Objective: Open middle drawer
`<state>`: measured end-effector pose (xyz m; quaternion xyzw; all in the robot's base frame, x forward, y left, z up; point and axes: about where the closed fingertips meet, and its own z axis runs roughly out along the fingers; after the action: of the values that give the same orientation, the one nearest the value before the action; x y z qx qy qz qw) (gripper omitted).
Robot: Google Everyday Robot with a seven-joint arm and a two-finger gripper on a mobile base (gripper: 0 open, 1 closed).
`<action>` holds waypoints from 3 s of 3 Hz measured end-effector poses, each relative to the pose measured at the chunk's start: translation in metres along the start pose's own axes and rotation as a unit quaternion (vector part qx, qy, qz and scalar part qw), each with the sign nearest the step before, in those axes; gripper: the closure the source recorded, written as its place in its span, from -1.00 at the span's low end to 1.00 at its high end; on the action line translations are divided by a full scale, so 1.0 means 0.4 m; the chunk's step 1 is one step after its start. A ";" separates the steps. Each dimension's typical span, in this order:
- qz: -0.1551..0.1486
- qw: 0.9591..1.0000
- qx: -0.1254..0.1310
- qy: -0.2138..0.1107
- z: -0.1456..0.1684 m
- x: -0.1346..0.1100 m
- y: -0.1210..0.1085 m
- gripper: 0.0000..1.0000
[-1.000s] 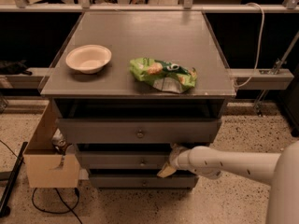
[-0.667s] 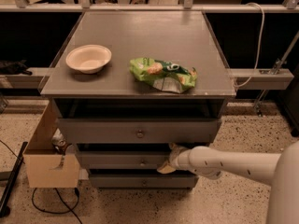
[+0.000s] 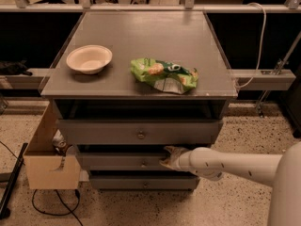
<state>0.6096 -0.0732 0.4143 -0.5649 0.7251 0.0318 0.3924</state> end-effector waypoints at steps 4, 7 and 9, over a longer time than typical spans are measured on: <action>0.001 1.000 -0.006 -0.001 -0.025 0.014 0.031 1.00; 0.003 1.000 -0.007 -0.001 -0.042 0.023 0.050 0.00; 0.003 1.000 -0.007 -0.001 -0.042 0.023 0.050 -0.92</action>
Offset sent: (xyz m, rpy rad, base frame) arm 0.0000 0.0000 0.0000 0.0000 0.0000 0.0000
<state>0.5832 -0.0815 0.4126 -0.5652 0.7266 0.0386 0.3887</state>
